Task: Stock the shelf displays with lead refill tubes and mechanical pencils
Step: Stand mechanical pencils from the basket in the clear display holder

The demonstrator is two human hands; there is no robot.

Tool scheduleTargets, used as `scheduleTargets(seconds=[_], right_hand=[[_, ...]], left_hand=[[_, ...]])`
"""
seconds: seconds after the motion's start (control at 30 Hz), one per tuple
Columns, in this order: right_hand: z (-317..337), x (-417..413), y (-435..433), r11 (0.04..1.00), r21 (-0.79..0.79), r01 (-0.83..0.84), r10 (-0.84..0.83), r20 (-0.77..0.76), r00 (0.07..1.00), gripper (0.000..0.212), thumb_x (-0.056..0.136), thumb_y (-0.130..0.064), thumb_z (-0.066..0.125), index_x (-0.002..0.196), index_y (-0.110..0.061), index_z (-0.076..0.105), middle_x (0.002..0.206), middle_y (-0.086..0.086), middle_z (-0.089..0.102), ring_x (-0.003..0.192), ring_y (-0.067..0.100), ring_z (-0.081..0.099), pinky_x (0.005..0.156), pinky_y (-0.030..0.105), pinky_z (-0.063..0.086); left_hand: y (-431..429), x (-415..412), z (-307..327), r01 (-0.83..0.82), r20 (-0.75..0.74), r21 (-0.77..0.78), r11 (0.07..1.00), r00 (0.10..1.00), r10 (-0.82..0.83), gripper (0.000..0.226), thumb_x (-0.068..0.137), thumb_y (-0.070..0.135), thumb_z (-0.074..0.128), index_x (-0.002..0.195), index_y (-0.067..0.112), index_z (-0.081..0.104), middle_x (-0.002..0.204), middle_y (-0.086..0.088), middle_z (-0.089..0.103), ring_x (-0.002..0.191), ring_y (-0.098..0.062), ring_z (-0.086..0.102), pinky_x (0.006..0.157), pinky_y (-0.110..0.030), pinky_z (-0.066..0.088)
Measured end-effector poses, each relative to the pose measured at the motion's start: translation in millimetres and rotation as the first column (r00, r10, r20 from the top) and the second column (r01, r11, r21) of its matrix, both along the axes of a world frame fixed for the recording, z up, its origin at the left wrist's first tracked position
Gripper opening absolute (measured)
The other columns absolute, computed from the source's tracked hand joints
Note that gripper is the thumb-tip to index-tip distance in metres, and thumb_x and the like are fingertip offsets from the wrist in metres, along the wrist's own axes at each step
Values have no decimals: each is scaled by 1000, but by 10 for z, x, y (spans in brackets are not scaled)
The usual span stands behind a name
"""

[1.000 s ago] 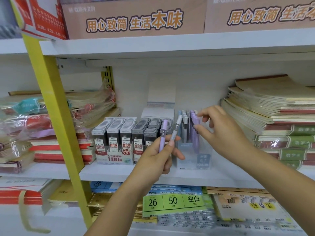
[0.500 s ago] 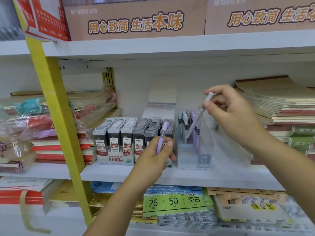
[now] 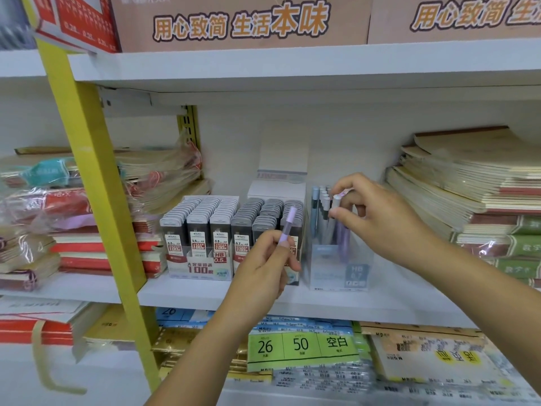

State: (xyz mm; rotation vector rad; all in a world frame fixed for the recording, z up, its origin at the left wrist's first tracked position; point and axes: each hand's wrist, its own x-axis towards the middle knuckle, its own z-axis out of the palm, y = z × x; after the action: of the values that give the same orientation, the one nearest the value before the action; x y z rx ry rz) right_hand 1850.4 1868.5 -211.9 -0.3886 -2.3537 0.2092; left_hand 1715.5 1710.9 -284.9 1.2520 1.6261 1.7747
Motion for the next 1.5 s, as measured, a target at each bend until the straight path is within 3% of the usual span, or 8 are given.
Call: scheduleTargets(seconds=[0.47,0.57,0.67,0.83,0.93,1.07,1.27,1.5], right_hand=[[-105,-117,-40,961,176,214,-199,-100,975,22,88,-30,66,109,-22,70,106,-1,52,105,18,39,84,28,35],[-57,17,-204,987,-153,-56,16,-251,968,25,93,-26,59,117,-28,64,97,-8,60,91,9,52,77,13,39],[-70,61,-386,751,-530,-395,248,-328,912,29,92,-16,62,117,-30,62,91,-1,74,86,9,67,75,14,51],[-13,194,-302,723,-533,-440,174,-475,862,18,92,-8,61,104,-22,64,82,2,76,75,8,70,63,15,50],[92,346,-120,809,-434,-396,117,-542,832,24,96,-11,55,99,-34,59,84,-2,73,78,13,71,60,21,54],[88,404,-26,911,-296,-286,137,-438,889,34,97,-16,53,98,-50,56,87,-7,68,86,12,68,67,28,56],[-81,334,-94,979,-171,-114,88,-148,985,25,95,-25,54,102,-50,52,87,-16,66,80,4,65,74,41,56],[-67,294,-88,975,-185,-121,102,-110,989,22,95,-22,55,110,-39,56,85,-9,65,76,13,66,73,45,55]], left_hand=[[26,59,6,45,-32,86,995,999,-42,19,103,29,49,98,39,65,72,4,68,51,-8,41,48,-18,37],[61,108,42,50,-58,101,994,997,-44,21,104,28,50,97,41,65,72,4,69,51,-7,45,49,-16,39],[130,174,74,86,-107,97,992,991,-76,18,103,31,51,101,40,66,74,4,70,54,-9,47,52,-18,40],[203,252,75,-42,-226,98,994,972,64,17,98,31,60,101,47,66,84,20,67,69,-1,55,66,-23,48],[174,245,55,-255,-585,193,948,745,319,28,99,30,58,127,35,61,113,36,51,109,17,43,98,-7,34],[204,241,22,-260,-789,182,948,537,298,39,100,27,53,138,17,58,138,11,54,131,-2,38,114,-14,17],[242,232,-162,-258,-846,92,962,489,213,44,100,30,48,141,15,55,146,0,54,140,-16,41,117,-33,27],[237,228,-193,-248,-861,98,964,465,207,45,101,30,49,143,15,53,147,0,53,143,-15,39,118,-33,25]])
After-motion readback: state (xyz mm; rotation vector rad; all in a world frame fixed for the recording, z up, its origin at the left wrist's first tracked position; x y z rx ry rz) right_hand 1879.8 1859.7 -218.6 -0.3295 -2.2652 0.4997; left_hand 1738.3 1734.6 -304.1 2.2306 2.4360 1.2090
